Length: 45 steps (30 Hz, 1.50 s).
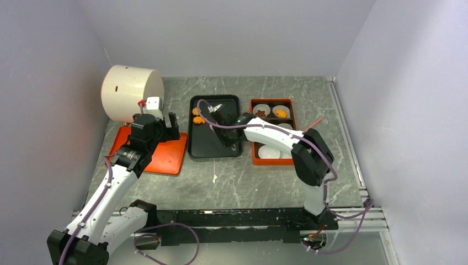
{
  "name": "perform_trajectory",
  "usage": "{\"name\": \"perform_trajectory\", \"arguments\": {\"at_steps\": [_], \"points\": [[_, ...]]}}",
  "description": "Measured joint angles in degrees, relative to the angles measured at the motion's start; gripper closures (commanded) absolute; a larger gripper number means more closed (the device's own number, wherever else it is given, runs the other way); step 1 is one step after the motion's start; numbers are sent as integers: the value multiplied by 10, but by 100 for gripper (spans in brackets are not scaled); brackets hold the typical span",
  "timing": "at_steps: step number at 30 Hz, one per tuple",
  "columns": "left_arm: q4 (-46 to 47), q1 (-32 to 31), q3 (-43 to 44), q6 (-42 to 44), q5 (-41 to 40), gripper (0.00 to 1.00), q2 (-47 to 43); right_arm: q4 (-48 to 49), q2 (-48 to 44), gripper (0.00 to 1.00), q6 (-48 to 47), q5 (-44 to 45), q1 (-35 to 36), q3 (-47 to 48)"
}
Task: Pack the cookies
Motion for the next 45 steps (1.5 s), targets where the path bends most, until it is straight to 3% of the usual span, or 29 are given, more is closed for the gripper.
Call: {"name": "perform_trajectory", "arguments": {"at_steps": [11,28,40,45], "points": [[0,0,0,0,0,2,0,24,116,55,-78,-7,0,105],[-5,0,0,-1,-24,2,0,31,204,51,-123,-35,-23,169],[-5,0,0,-1,-25,2,7,31,262,51,-154,-53,-35,257],[-5,0,0,-1,-25,2,7,27,266,57,-162,-66,-35,266]]}}
